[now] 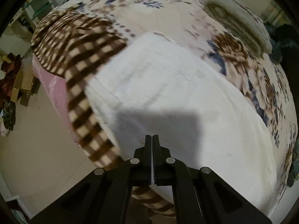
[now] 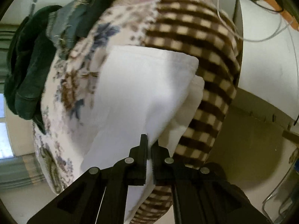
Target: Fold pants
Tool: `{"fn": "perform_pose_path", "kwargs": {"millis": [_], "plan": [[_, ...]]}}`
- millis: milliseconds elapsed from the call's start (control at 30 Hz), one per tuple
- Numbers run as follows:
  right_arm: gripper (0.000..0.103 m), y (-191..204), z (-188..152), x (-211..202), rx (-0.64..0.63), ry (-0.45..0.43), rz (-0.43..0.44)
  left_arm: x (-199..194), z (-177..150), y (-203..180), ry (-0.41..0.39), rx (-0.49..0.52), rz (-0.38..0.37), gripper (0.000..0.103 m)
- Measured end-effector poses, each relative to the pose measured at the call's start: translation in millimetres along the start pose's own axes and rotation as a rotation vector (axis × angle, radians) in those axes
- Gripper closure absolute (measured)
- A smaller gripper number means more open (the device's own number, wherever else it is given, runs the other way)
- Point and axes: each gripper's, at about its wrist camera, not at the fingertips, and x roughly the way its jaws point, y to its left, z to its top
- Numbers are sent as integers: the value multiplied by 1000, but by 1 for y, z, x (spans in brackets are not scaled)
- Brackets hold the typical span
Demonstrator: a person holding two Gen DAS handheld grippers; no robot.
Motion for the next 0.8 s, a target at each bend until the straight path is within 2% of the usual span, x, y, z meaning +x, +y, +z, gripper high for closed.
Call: {"fn": "perform_pose_path", "kwargs": {"millis": [67, 100, 167, 200, 233, 300, 333, 467, 500, 533, 567, 600, 700, 800], "plan": [[99, 3, 0, -11, 0, -6, 10, -2, 1, 9, 17, -8, -24, 103], [99, 3, 2, -13, -9, -7, -1, -1, 1, 13, 40, -24, -66, 102], [95, 3, 7, 2, -51, 34, -78, 3, -3, 14, 86, -58, -111, 100], [93, -3, 9, 8, -50, 62, -94, 6, -4, 10, 105, -73, -127, 94], [93, -6, 10, 15, -34, 91, -104, 10, -7, 3, 122, -85, -126, 83], [84, -14, 8, 20, 2, 112, -57, 16, -10, 0, 128, -114, -130, 76], [77, -16, 6, 21, 26, 114, -30, 18, -12, -2, 127, -117, -124, 76], [77, -23, -2, 30, 94, 114, 34, 34, -12, -13, 118, -111, -79, 77], [77, -24, -3, 33, 104, 108, 42, 35, -12, -17, 106, -101, -74, 81], [80, -25, -4, 35, 108, 106, 35, 34, -12, -19, 95, -91, -80, 96], [91, -24, -6, 36, 109, 102, 29, 31, -12, -21, 77, -72, -67, 99], [95, -23, -7, 34, 102, 92, 18, 29, -11, -20, 68, -71, -65, 102], [98, -16, -8, 21, 63, 65, 17, 18, -7, -8, 34, -84, -56, 103], [98, -11, -7, 3, 75, 65, 67, 8, 4, 12, 9, -107, -41, 103]]}}
